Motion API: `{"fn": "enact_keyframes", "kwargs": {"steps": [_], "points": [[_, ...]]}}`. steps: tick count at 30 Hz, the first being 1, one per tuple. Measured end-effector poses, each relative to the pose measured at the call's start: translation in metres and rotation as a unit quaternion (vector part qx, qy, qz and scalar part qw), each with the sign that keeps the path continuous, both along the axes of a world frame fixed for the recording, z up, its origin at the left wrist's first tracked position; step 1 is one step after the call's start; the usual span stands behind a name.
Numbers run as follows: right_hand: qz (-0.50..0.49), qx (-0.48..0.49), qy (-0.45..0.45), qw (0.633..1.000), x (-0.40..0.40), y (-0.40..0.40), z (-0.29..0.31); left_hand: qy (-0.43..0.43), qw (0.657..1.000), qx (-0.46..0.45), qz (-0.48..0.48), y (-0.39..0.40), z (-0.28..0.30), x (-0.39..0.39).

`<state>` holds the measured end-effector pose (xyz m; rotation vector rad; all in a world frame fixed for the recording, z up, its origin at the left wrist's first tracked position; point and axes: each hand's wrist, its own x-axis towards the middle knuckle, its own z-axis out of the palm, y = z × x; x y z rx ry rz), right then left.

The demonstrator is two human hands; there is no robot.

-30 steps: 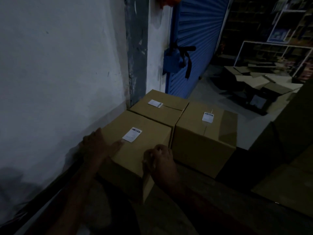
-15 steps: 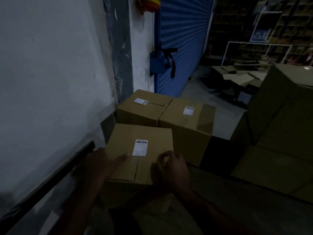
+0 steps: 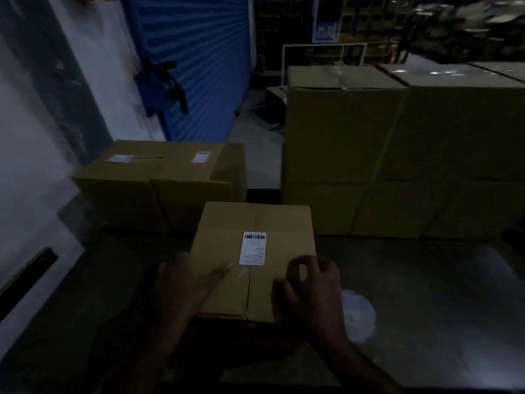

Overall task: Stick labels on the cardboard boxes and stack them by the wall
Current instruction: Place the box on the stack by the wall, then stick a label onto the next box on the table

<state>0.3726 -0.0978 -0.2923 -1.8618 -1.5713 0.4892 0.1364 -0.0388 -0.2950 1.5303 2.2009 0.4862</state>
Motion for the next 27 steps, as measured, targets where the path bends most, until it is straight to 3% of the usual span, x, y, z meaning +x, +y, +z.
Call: {"fn": "enact_keyframes", "kwargs": {"steps": [11,27], "points": [[-0.179,-0.008,-0.007,0.984,0.179,-0.064,-0.024,-0.056,0.983,0.037,-0.169,-0.013,0.001,0.209],[-0.339,-0.042,-0.085,0.936,0.309,-0.08,-0.024,-0.072,0.921,-0.006,-0.384,0.03,-0.015,0.383]]}}
